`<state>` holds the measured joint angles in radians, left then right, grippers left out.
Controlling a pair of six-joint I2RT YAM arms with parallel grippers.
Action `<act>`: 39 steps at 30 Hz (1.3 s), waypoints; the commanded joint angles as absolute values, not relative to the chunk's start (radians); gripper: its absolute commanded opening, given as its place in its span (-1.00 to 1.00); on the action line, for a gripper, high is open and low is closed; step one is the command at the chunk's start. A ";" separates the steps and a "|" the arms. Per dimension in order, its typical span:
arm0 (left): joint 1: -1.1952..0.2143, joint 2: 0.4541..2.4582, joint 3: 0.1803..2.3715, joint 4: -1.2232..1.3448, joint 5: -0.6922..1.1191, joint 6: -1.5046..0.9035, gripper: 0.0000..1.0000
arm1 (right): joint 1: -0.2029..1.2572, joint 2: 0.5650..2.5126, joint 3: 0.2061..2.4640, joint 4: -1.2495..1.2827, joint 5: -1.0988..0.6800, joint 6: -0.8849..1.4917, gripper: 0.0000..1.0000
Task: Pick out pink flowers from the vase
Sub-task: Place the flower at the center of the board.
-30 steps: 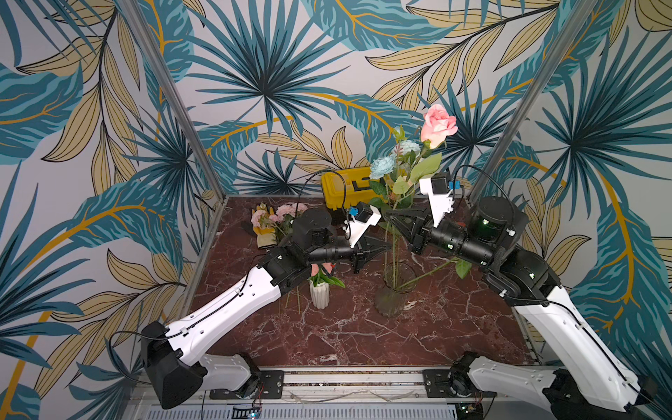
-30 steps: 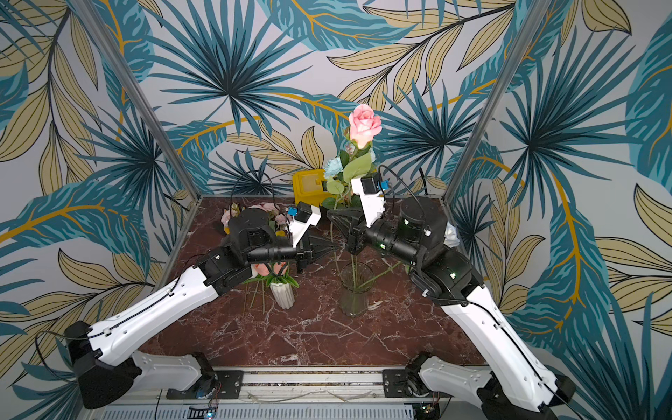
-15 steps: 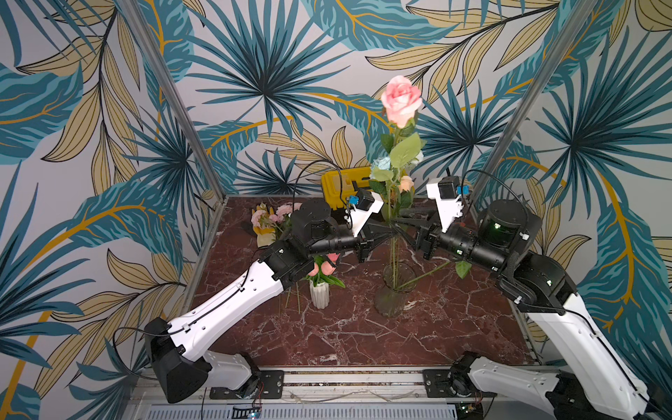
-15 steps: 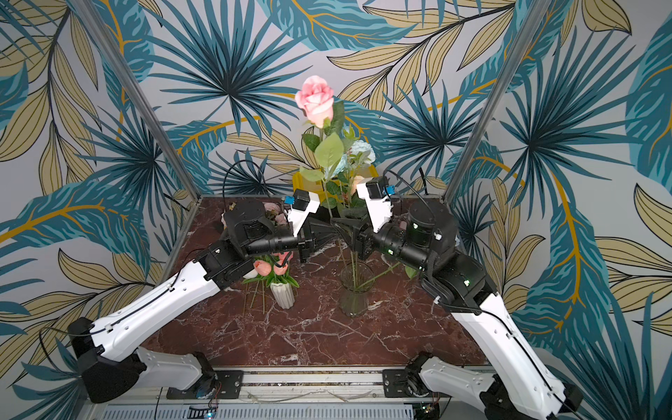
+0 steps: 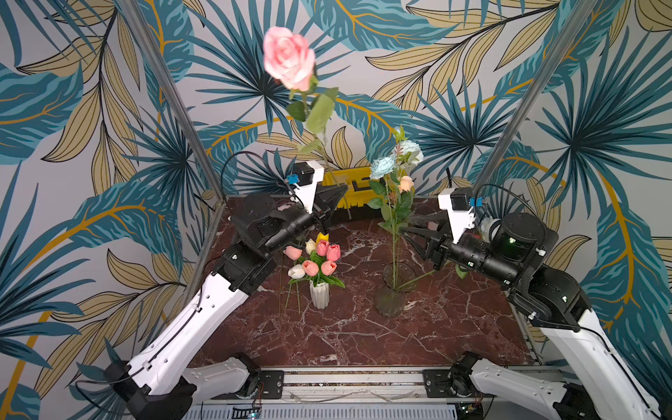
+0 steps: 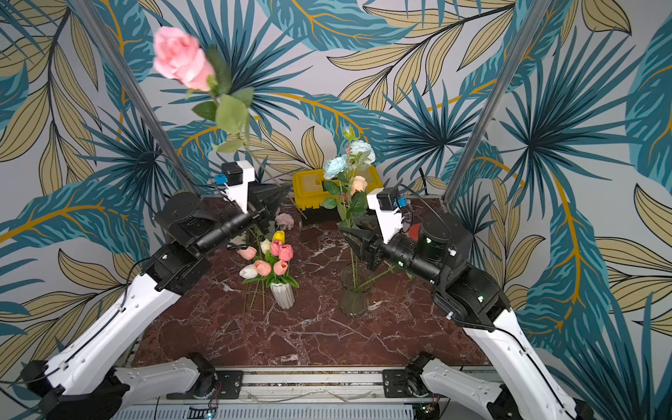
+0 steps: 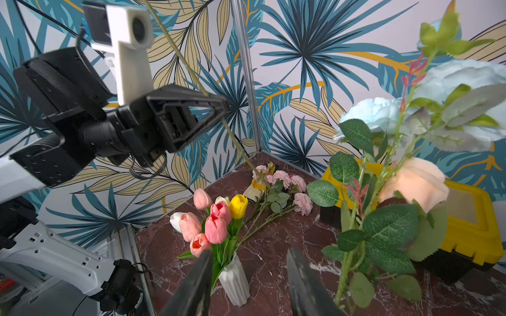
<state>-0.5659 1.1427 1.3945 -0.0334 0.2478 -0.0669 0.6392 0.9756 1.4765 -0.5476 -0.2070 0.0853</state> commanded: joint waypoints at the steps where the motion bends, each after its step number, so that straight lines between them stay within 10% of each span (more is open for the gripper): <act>1: -0.461 1.136 1.371 -0.089 0.075 -0.054 -1.00 | 0.640 0.962 1.446 -0.519 -0.236 0.107 -0.09; 11: -0.071 1.351 1.266 -0.362 0.238 -0.264 -1.00 | 0.641 0.959 1.373 -0.479 -0.268 0.171 -0.08; 39: 0.017 1.554 0.992 -0.516 0.418 -0.310 -1.00 | 0.641 0.953 1.249 -0.397 -0.256 0.245 -0.09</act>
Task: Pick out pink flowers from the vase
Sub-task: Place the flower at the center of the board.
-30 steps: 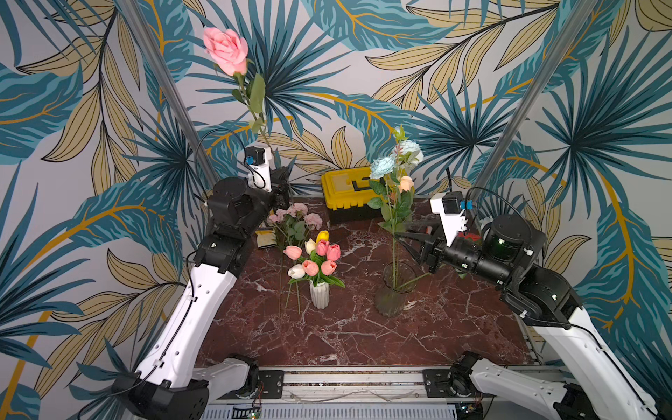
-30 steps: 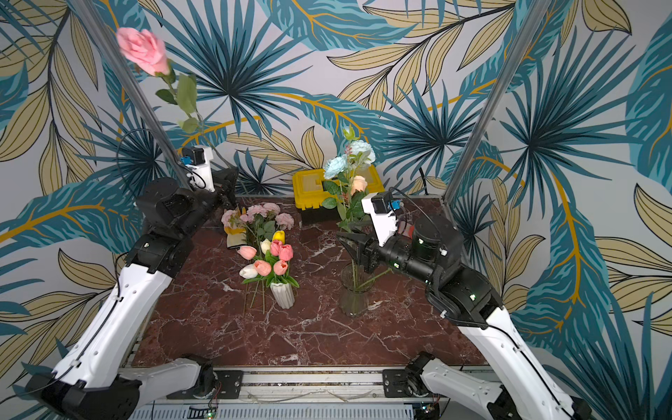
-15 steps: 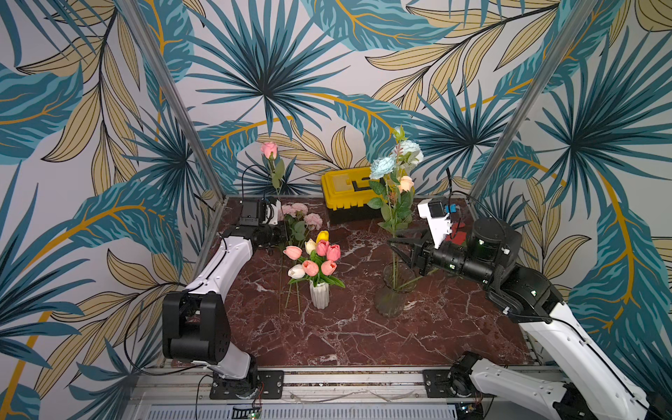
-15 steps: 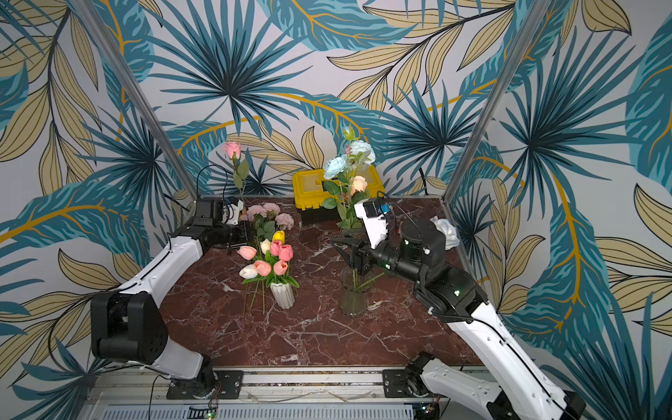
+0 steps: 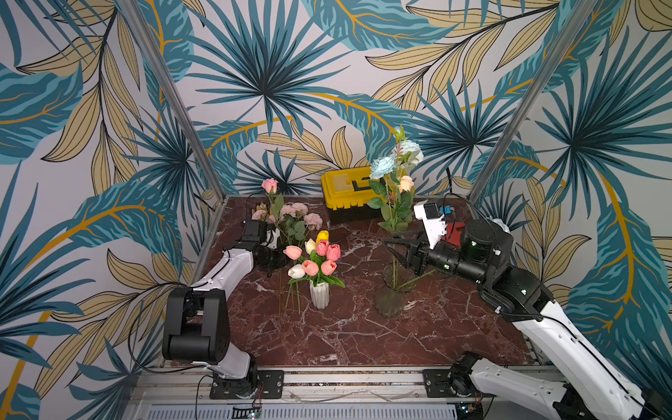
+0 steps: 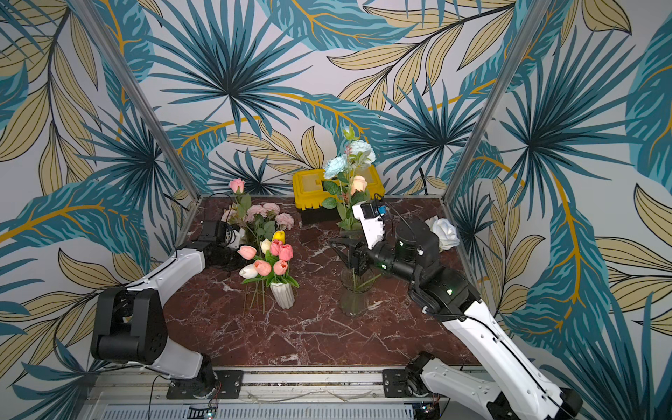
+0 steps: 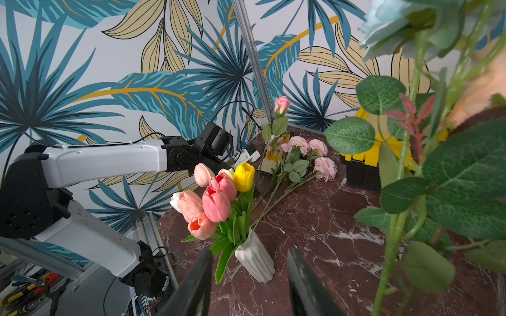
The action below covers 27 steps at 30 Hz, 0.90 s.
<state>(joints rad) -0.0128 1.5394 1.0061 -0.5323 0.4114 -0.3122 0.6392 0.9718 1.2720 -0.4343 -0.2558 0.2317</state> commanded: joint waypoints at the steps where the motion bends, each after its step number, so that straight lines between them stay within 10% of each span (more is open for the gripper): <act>1: 0.022 1.569 0.995 -0.515 0.426 -0.308 -1.00 | 0.640 0.951 1.245 -0.398 -0.253 0.246 -0.08; 14: 0.037 1.708 1.084 -0.545 0.425 -0.275 -0.77 | 0.641 0.901 1.231 -0.435 -0.243 0.239 -0.09; 27: 0.027 1.352 0.980 -0.544 0.299 -0.391 -0.17 | 0.731 0.965 1.320 -0.768 -0.032 0.172 -0.18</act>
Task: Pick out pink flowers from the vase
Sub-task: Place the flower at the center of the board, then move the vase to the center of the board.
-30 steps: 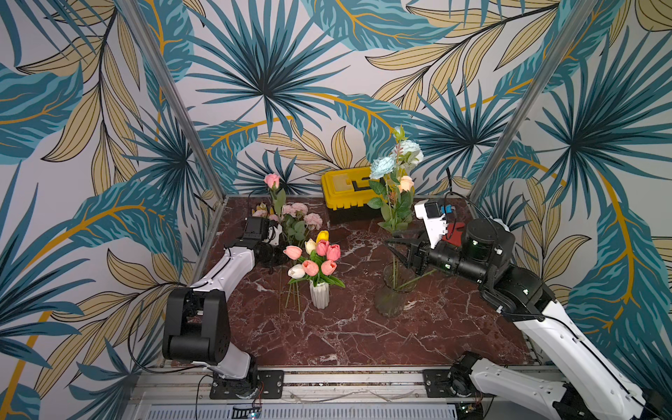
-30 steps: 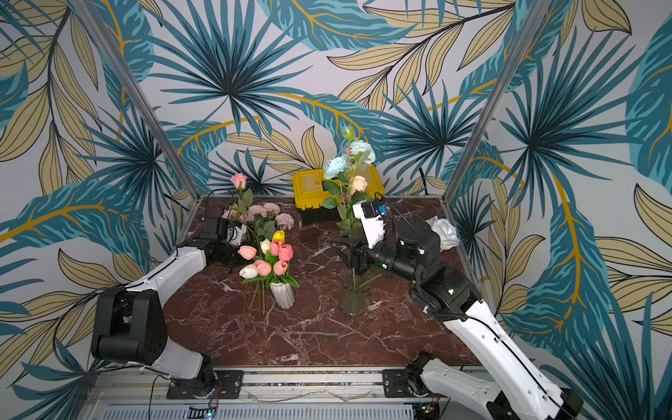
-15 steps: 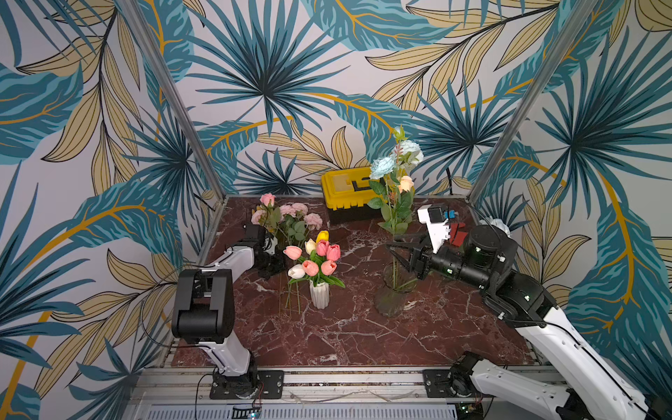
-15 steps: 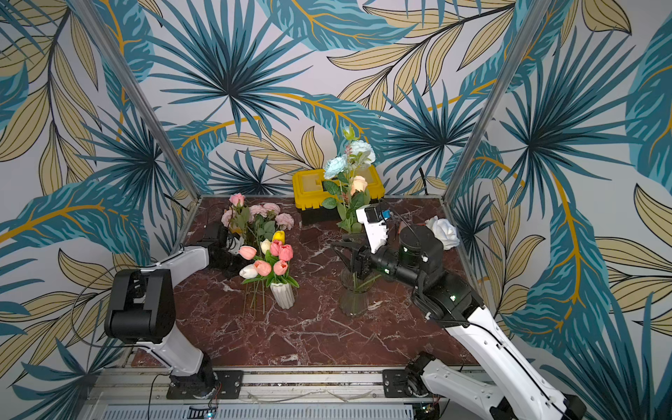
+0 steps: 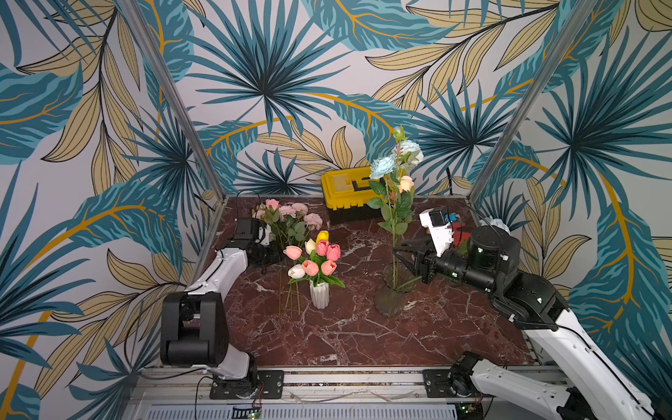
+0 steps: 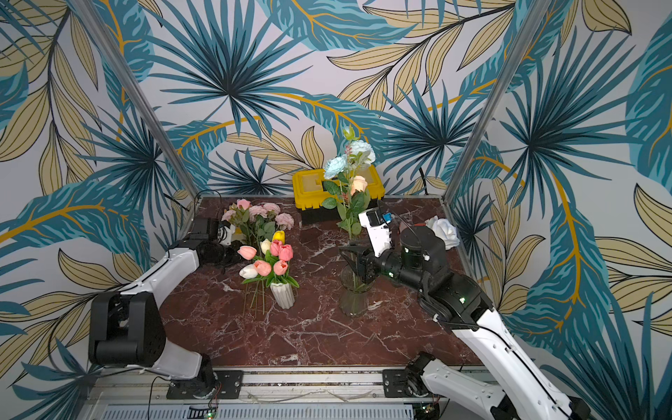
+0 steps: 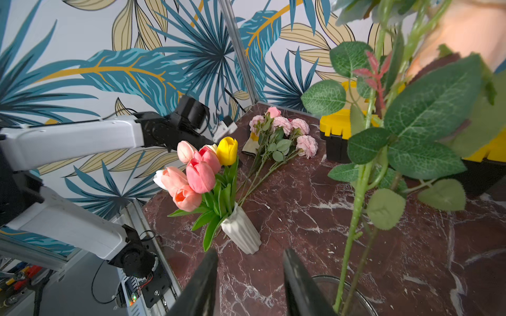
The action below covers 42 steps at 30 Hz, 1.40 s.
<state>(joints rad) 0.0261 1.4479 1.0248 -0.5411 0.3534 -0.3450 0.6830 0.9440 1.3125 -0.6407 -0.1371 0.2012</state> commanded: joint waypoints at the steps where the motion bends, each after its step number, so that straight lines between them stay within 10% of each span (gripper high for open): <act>1: 0.018 1.310 0.968 -0.544 0.285 -0.401 -0.15 | 0.761 0.972 1.317 -0.791 0.003 0.168 -0.18; 19: -0.121 0.785 0.720 -0.592 0.268 -0.411 -0.05 | 1.178 1.122 1.323 -1.236 0.586 0.359 0.17; 29: -0.141 0.771 0.727 -0.592 0.292 -0.404 -0.05 | 1.182 1.297 1.419 -1.373 0.676 0.432 0.22; 42: -0.159 0.755 0.726 -0.591 0.293 -0.411 -0.03 | 1.281 1.051 1.159 -1.313 0.603 0.925 0.27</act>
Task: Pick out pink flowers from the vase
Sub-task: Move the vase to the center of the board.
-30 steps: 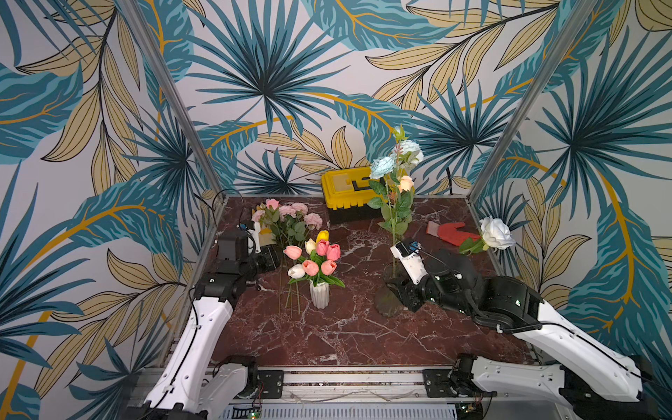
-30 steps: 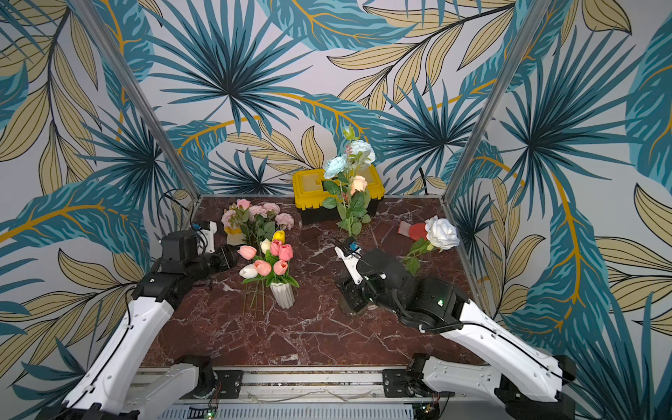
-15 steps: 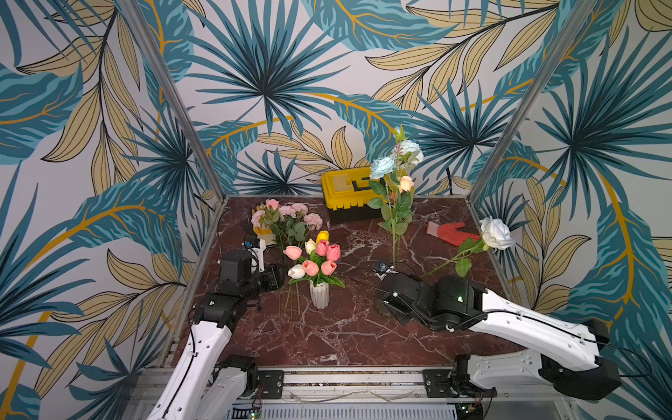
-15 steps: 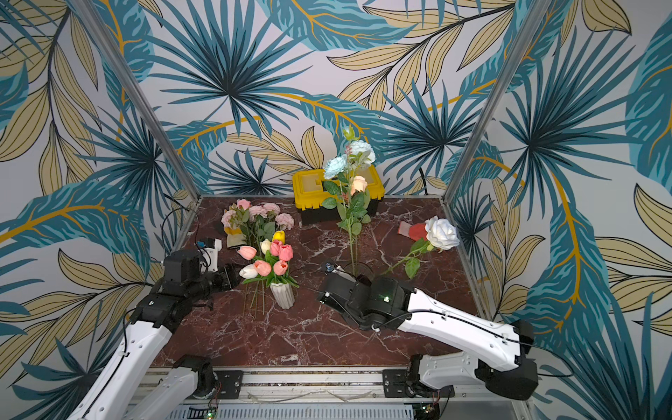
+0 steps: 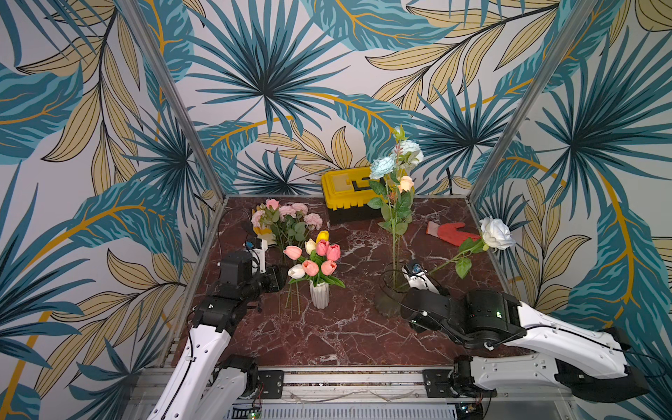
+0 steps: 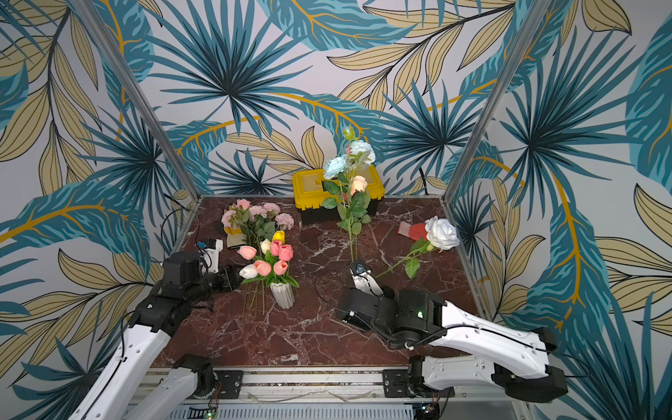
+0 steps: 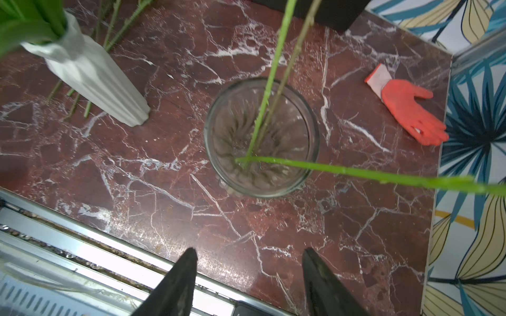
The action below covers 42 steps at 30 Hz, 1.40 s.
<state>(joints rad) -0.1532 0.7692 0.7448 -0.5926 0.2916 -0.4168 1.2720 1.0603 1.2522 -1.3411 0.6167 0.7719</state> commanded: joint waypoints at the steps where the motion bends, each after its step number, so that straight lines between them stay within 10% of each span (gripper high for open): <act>1: -0.161 0.751 0.726 -0.591 0.293 -0.410 -0.03 | 1.281 1.029 1.107 -1.249 0.599 0.945 0.28; 10: -0.175 0.727 0.723 -0.591 0.286 -0.400 -0.01 | 1.280 1.071 0.862 -0.835 0.761 0.978 0.73; 22: -0.184 0.718 0.723 -0.591 0.282 -0.399 0.00 | 1.281 1.180 0.755 -0.609 1.111 1.060 0.73; 42: -0.190 0.733 0.725 -0.588 0.284 -0.405 0.00 | 1.156 1.276 0.563 -0.230 1.126 0.976 0.47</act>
<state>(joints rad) -0.1829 0.7330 0.7448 -0.5922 0.2882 -0.4122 1.2037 1.2526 0.6079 -0.3347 1.1351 1.0454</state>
